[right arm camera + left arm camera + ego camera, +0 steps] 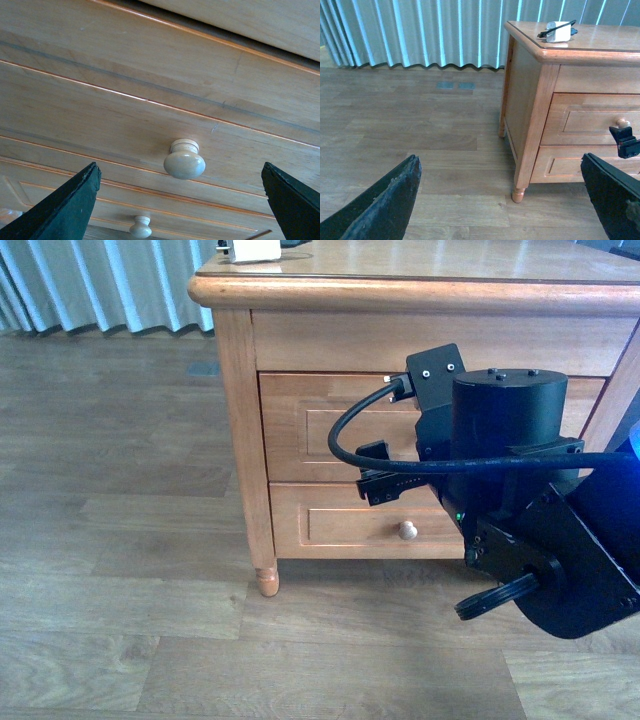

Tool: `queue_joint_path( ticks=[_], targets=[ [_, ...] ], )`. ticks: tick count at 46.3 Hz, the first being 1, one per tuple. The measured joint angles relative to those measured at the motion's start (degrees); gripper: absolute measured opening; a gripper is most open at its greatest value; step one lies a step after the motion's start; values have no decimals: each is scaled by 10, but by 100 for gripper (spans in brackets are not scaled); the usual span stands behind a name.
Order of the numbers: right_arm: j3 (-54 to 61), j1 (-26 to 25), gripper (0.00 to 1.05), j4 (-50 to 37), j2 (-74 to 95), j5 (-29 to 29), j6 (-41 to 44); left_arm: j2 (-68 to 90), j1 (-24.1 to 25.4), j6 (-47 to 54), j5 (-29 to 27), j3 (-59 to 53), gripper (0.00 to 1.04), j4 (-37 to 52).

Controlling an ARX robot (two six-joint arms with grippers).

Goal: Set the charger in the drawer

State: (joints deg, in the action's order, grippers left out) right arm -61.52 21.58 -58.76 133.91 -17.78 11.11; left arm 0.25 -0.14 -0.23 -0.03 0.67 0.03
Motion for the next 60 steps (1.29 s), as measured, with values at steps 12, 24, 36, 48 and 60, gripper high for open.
queue_joint_path(
  ticks=[12,24,36,48,60],
  targets=[
    [-31,1,96,2,17,-9,0,0,0,0,0,0,99,0],
    [-50,1,96,8,37,-15,0,0,0,0,0,0,99,0],
    [-54,1,96,7,41,-26,-2,0,0,0,0,0,99,0],
    [-54,2,96,2,41,-36,-4,0,0,0,0,0,99,0],
    [-55,6,96,2,50,-38,-4,0,0,0,0,0,99,0]
  ],
)
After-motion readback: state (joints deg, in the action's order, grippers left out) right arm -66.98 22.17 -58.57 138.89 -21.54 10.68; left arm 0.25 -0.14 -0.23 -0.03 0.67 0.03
